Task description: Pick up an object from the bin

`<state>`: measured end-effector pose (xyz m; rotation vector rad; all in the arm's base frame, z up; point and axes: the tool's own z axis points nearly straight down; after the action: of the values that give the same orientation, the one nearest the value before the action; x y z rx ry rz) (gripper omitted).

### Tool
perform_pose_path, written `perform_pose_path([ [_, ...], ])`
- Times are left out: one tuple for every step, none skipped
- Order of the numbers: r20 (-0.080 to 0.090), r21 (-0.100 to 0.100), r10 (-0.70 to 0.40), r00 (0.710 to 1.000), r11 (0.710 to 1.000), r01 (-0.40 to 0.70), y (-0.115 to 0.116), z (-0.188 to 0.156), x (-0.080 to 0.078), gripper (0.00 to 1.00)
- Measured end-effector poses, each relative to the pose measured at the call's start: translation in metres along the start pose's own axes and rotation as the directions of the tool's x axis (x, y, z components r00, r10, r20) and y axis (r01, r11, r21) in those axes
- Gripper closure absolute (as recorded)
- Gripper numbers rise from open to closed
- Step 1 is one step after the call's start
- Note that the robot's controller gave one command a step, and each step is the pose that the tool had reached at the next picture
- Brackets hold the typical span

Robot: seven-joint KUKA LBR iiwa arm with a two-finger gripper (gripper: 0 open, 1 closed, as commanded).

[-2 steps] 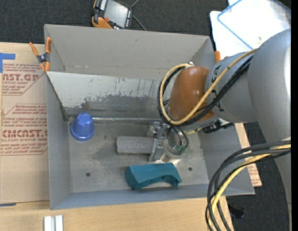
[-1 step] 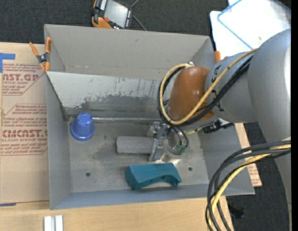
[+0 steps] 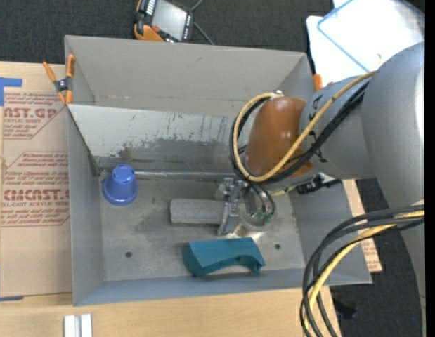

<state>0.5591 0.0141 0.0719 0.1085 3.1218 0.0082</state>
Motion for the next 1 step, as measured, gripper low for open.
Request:
perform_pose_path([
  [0.000, 0.000, 0.000, 1.000, 1.000, 0.000, 0.0000, 0.0000, 0.0000, 1.00],
])
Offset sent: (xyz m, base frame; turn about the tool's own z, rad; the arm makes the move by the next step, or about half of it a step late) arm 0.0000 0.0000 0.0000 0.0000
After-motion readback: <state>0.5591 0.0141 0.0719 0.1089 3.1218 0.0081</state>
